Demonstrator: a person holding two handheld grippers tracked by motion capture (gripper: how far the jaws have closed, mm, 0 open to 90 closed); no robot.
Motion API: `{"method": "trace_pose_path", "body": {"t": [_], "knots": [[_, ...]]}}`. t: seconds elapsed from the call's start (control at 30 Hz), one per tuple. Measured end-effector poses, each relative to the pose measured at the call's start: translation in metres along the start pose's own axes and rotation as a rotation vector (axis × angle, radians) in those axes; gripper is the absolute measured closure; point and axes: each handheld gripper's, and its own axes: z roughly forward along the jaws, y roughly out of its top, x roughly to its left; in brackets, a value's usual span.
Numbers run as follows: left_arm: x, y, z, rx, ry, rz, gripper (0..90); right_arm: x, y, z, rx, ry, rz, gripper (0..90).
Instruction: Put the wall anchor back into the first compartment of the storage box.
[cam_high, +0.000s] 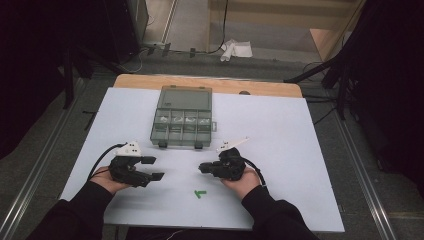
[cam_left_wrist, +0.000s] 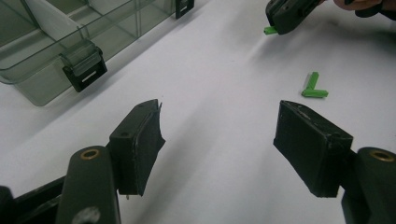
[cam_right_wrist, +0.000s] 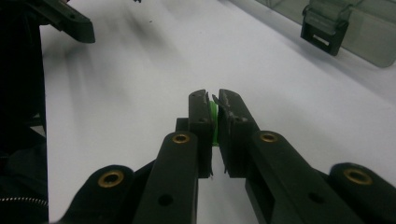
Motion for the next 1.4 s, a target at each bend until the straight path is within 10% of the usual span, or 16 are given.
{"method": "trace_pose_path", "body": {"t": [1.4], "knots": [[0.000,-0.018,-0.005,0.005,0.045,-0.020,30.6,0.000,0.043,0.002,-0.045,-0.034,-0.013,85.3]]}}
